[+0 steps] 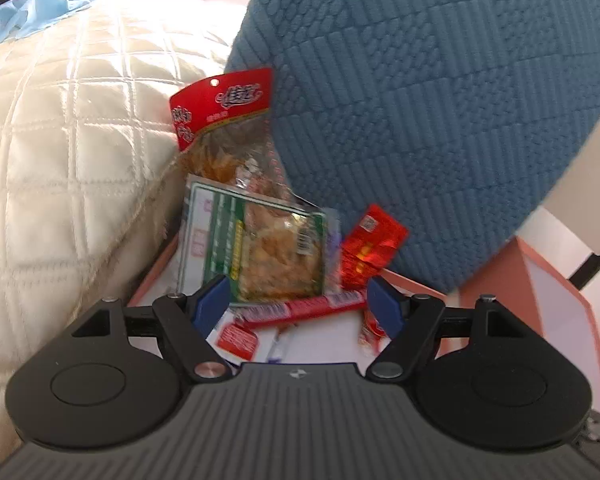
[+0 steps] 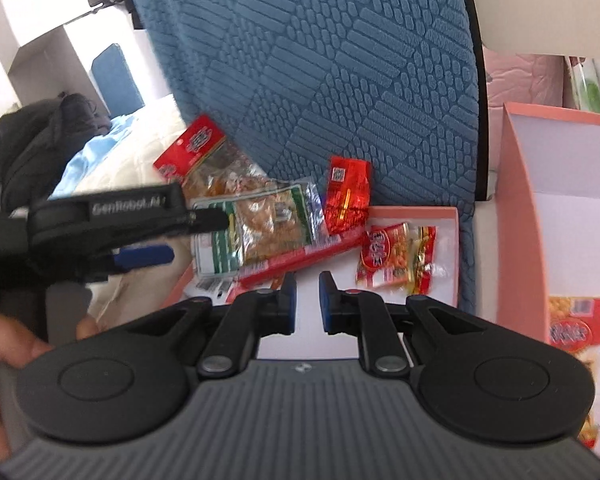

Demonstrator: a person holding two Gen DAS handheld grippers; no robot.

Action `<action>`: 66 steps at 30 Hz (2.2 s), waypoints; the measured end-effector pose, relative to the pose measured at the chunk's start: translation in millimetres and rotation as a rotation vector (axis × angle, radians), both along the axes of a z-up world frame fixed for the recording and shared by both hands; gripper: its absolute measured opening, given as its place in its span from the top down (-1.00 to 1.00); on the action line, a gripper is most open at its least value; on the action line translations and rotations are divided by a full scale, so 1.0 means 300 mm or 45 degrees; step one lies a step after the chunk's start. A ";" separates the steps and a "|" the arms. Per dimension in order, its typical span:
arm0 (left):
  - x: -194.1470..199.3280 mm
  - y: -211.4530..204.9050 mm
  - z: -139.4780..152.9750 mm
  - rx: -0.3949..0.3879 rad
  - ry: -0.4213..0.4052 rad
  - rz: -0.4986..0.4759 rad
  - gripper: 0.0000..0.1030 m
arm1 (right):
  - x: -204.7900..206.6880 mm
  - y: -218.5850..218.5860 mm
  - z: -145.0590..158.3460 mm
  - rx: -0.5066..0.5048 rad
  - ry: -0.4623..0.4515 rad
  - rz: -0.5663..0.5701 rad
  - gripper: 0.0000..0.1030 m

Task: Organize snacks
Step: 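Close the left tool on the clear spicy-strip bag with red header, then lift the green-label bag with the left tool while the right tool grasps the red sausage stick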

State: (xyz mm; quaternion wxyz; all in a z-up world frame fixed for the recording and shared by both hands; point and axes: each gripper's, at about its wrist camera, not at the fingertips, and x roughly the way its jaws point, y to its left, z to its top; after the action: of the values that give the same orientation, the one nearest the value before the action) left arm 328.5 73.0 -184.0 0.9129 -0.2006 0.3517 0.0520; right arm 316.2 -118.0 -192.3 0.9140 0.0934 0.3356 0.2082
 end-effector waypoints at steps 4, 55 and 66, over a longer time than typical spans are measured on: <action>0.041 0.063 -0.022 -0.041 -0.022 0.042 -0.70 | 0.079 0.016 -0.020 0.037 0.032 -0.001 0.69; 0.354 0.064 -0.273 -0.115 0.230 0.049 -0.96 | 0.398 0.115 -0.214 0.058 0.310 0.010 0.51; 0.437 -0.108 -0.314 0.171 0.275 -0.032 -0.98 | 0.413 0.099 -0.257 0.004 0.359 -0.013 0.51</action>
State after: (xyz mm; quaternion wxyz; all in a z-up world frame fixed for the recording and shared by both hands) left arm 459.5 40.7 -278.3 0.8816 -0.1276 0.4462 0.0854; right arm 440.1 -88.3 -269.4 0.8586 0.1248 0.4600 0.1890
